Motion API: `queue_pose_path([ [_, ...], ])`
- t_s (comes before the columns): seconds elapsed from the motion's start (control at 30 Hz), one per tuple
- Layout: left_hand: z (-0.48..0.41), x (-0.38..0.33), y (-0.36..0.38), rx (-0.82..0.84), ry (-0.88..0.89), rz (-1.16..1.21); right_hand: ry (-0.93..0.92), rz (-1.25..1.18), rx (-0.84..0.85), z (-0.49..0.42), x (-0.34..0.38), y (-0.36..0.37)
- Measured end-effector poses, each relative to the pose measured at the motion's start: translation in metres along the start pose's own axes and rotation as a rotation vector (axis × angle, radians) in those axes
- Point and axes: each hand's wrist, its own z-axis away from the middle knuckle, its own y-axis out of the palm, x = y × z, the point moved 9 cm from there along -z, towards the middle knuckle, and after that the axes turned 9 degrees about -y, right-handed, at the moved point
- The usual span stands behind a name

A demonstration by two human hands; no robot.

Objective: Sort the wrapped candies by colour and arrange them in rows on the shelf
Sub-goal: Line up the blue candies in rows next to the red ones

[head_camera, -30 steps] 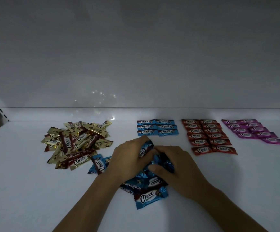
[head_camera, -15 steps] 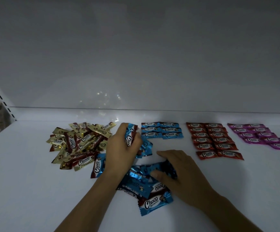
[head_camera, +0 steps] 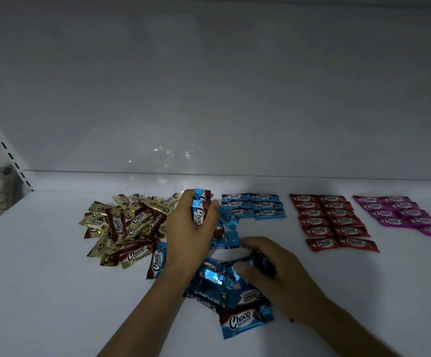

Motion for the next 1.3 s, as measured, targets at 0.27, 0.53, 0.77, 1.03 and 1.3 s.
queue_pose_path([
  [0.27, 0.000, 0.001, 0.006, 0.060, -0.031, 0.017, 0.002, -0.170, -0.094, -0.023, 0.009, -0.023],
  [0.53, -0.003, 0.005, 0.006, 0.083, -0.059, 0.091, -0.132, -0.115, -0.220, -0.061, 0.015, -0.041],
  [0.77, -0.008, 0.033, 0.000, 0.000, -0.329, 0.232, -0.407, 0.707, -0.229, -0.046, -0.008, -0.046],
  [1.03, -0.008, 0.035, -0.004, -0.027, -0.365, 0.297, -0.242, 0.378, -0.191, -0.037, -0.011, -0.049],
  [1.3, -0.006, 0.029, -0.002, -0.018, -0.323, 0.235, -0.180, 0.498, 0.060, -0.040, -0.005, -0.015],
])
